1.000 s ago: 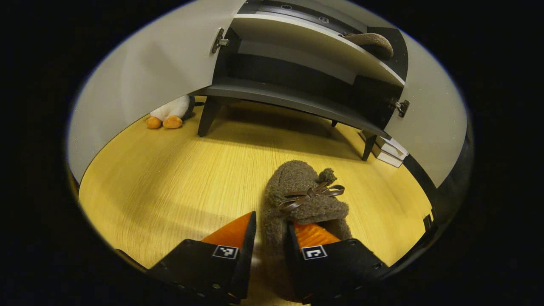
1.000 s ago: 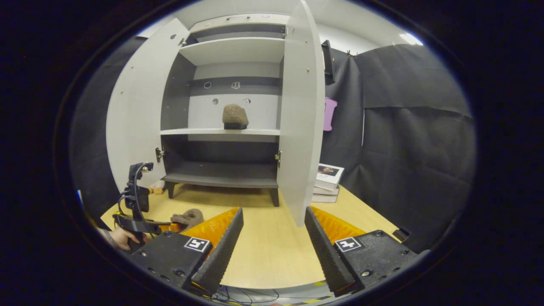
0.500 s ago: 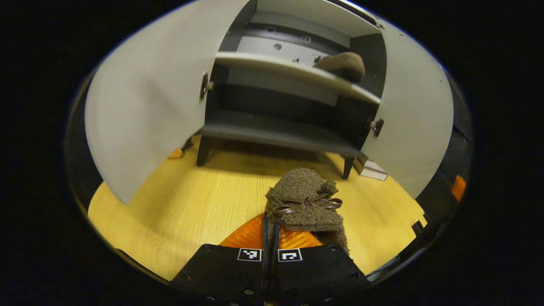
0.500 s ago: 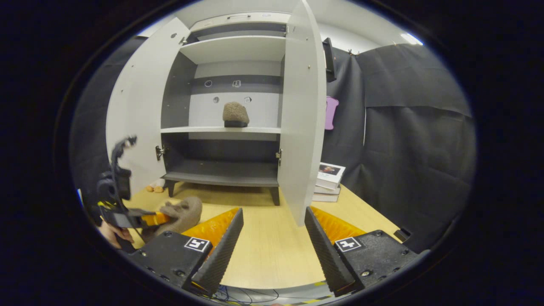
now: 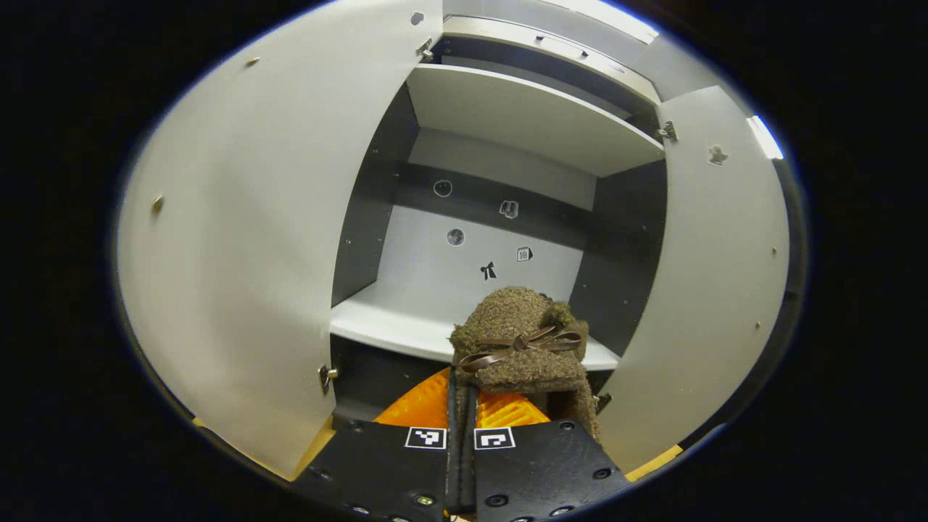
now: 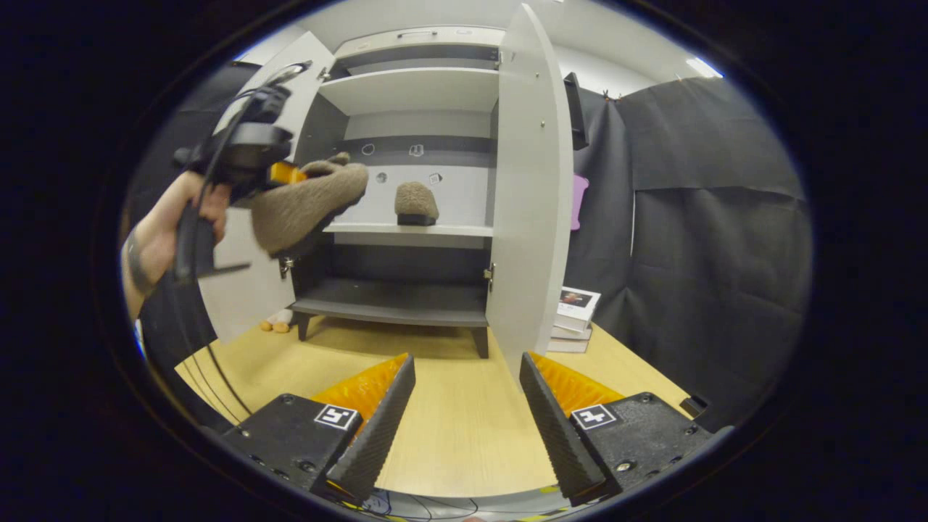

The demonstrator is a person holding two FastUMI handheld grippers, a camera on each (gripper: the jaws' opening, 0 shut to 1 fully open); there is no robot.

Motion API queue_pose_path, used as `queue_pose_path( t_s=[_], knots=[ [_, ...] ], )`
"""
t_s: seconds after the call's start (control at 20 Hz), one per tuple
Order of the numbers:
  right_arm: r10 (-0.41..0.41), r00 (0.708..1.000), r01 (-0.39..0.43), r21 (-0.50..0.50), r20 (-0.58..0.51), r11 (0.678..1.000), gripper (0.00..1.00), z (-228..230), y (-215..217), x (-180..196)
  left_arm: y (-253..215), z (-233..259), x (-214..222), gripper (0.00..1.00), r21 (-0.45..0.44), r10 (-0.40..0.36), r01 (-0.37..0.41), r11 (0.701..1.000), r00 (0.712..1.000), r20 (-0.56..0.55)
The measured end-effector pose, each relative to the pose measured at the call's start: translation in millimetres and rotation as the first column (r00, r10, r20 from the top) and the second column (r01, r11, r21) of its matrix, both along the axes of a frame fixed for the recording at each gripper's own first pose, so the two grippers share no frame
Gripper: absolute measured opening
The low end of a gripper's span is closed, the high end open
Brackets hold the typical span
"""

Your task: Grab one shoe with the right hand and put it into the shoe cabinet, grab the other shoe with the left hand and put it into the shoe cabinet; then close the right door with the right hand and the left door with the left hand.

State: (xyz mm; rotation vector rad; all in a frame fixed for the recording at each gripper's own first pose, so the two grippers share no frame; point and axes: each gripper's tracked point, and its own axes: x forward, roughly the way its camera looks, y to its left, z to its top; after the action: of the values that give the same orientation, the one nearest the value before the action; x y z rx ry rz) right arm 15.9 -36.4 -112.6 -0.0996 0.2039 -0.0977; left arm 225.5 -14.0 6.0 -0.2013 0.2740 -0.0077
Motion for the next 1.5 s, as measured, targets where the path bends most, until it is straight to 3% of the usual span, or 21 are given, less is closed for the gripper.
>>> queue_pose_path(
  t_s=[0.05,0.1,0.15,0.3,0.6,0.65,0.7,0.75,0.8,0.9,0.95,1.2,1.3,1.35,1.4,1.5],
  knots=[
    [0.001,1.000,-0.001,0.003,0.001,1.000,0.92,0.6,1.2,-0.6,2.4,2.5,21.1,0.00,0.022,0.006,-0.006,1.000,1.000,-0.024],
    [0.001,1.000,-0.001,0.005,0.001,1.000,0.92,0.5,1.7,-2.3,1.2,2.5,42.3,0.05,0.027,0.003,-0.002,1.000,0.998,-0.056],
    [-0.002,1.000,0.002,0.005,-0.002,1.000,0.92,0.0,1.1,-3.5,-2.7,0.2,58.7,0.00,0.013,-0.014,0.015,1.000,0.995,-0.099],
    [-0.024,1.000,0.025,0.015,-0.006,1.000,0.92,0.5,-3.2,-7.1,-20.4,-11.6,98.3,0.00,-0.069,-0.081,0.068,0.995,0.977,-0.197],
    [-0.093,0.996,0.093,0.049,0.001,0.994,0.92,3.7,-22.2,-7.2,-1.4,-64.7,147.4,0.00,-0.080,0.006,-0.036,0.996,0.936,-0.352],
    [-0.105,0.994,0.104,0.048,0.003,0.993,0.92,4.4,-26.6,-7.1,2.0,-71.9,151.7,0.05,-0.082,0.011,-0.046,0.996,0.927,-0.376],
    [-0.118,0.993,0.117,0.045,0.004,0.992,0.92,3.7,-31.2,-7.9,4.3,-73.6,156.4,0.00,-0.085,0.018,-0.055,0.995,0.922,-0.387],
    [-0.130,0.992,0.130,0.043,0.002,0.991,0.92,2.4,-35.5,-8.8,6.2,-74.0,161.9,0.05,-0.088,0.020,-0.058,0.994,0.922,-0.386],
    [-0.137,0.991,0.137,0.045,-0.005,0.990,0.92,-0.2,-38.1,-9.3,8.2,-78.3,164.7,0.00,-0.083,0.024,-0.063,0.995,0.914,-0.406],
    [-0.143,0.990,0.144,0.052,-0.019,0.988,0.92,-6.0,-41.5,-9.0,9.7,-78.1,166.9,0.05,-0.081,0.031,-0.071,0.994,0.906,-0.421],
    [-0.146,0.989,0.148,0.053,-0.026,0.988,0.92,-8.4,-42.5,-8.8,8.6,-78.1,166.6,0.01,-0.085,0.027,-0.070,0.994,0.902,-0.431],
    [-0.140,0.989,0.144,0.070,-0.054,0.987,0.92,-17.6,-41.9,-6.2,4.0,-78.4,167.4,0.05,-0.043,0.015,-0.036,0.998,0.909,-0.416],
    [-0.134,0.989,0.138,0.073,-0.057,0.988,0.92,-17.7,-40.9,-4.2,-1.1,-78.5,167.4,0.09,-0.037,-0.004,-0.012,0.999,0.911,-0.412],
    [-0.134,0.989,0.138,0.073,-0.056,0.988,0.92,-17.7,-40.9,-4.2,-2.3,-79.1,166.1,0.19,-0.034,-0.006,-0.009,0.999,0.908,-0.418],
    [-0.134,0.989,0.138,0.072,-0.059,0.988,0.92,-17.9,-41.2,-4.2,-0.9,-81.1,166.9,0.16,-0.029,-0.004,-0.009,1.000,0.908,-0.419],
    [-0.132,0.989,0.136,0.071,-0.061,0.988,0.92,-18.3,-41.8,-3.7,-2.6,-78.1,164.4,0.26,-0.025,-0.015,0.004,1.000,0.906,-0.424]
  ],
)
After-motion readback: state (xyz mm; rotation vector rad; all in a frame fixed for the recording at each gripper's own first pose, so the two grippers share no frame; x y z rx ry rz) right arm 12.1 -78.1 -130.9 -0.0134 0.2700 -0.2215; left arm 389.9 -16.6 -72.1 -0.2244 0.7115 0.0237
